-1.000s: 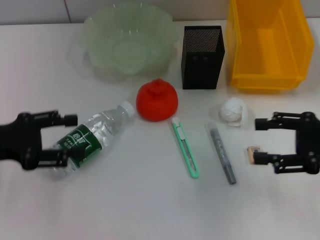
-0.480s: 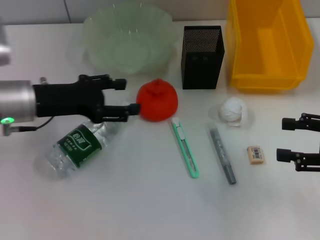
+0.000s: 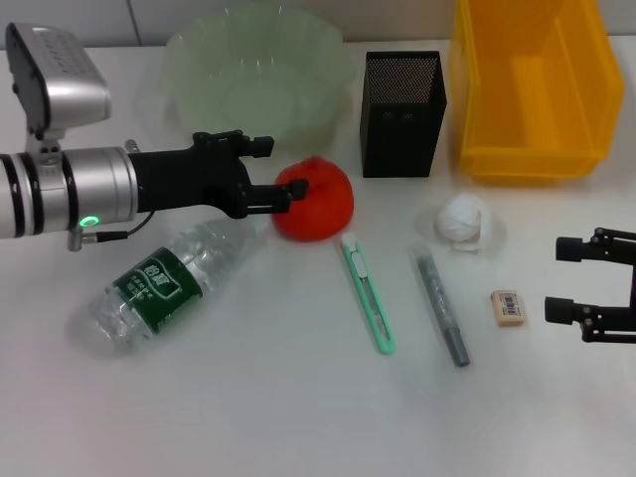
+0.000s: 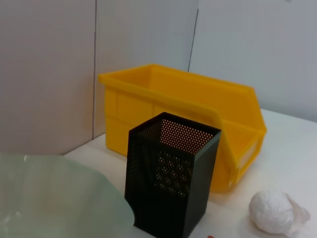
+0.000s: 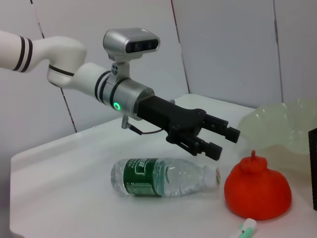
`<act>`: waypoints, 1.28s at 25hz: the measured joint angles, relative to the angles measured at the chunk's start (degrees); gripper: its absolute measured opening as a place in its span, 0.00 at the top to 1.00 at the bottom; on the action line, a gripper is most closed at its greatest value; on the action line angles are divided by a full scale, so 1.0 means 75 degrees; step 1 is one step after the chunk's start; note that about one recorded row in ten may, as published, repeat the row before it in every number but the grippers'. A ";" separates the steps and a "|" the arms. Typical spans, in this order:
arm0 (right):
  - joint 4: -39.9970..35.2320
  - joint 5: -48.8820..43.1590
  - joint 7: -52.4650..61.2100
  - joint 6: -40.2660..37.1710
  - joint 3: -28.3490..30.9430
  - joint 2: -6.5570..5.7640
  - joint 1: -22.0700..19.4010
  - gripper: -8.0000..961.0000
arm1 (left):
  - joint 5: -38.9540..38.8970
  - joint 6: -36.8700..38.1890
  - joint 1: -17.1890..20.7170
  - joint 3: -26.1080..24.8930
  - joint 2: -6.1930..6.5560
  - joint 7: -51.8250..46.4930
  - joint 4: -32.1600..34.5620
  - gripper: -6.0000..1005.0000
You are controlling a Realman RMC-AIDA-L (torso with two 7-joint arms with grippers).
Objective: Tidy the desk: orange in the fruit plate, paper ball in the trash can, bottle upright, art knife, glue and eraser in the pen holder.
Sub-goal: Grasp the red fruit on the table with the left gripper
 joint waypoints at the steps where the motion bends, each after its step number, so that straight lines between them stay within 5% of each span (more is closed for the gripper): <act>1: 0.0002 0.0000 0.0000 0.0001 0.0000 0.0003 0.0010 0.19 | -0.0029 -0.0102 -0.0041 0.0000 0.0000 0.0117 -0.0102 0.20; 13: 0.0091 -0.0001 -0.0028 0.0113 -0.0079 0.0018 0.0115 0.19 | -0.0326 -0.1628 -0.1004 0.0003 -0.0019 0.1163 -0.1864 0.20; 22: 0.0135 -0.0001 -0.0053 0.0260 -0.0081 0.0018 0.0086 0.19 | -0.0549 -0.1781 -0.1038 0.0030 -0.0018 0.1282 -0.2010 0.20; 27: 0.0147 -0.0001 -0.0056 0.0310 -0.0082 0.0025 0.0101 0.19 | -0.0540 -0.1863 -0.0982 0.0051 -0.0018 0.1287 -0.2022 0.28; 32: 0.0147 0.0007 -0.0057 0.0324 -0.0081 0.0029 0.0121 0.19 | -0.0553 -0.1937 -0.0982 0.0054 -0.0018 0.1289 -0.2030 0.45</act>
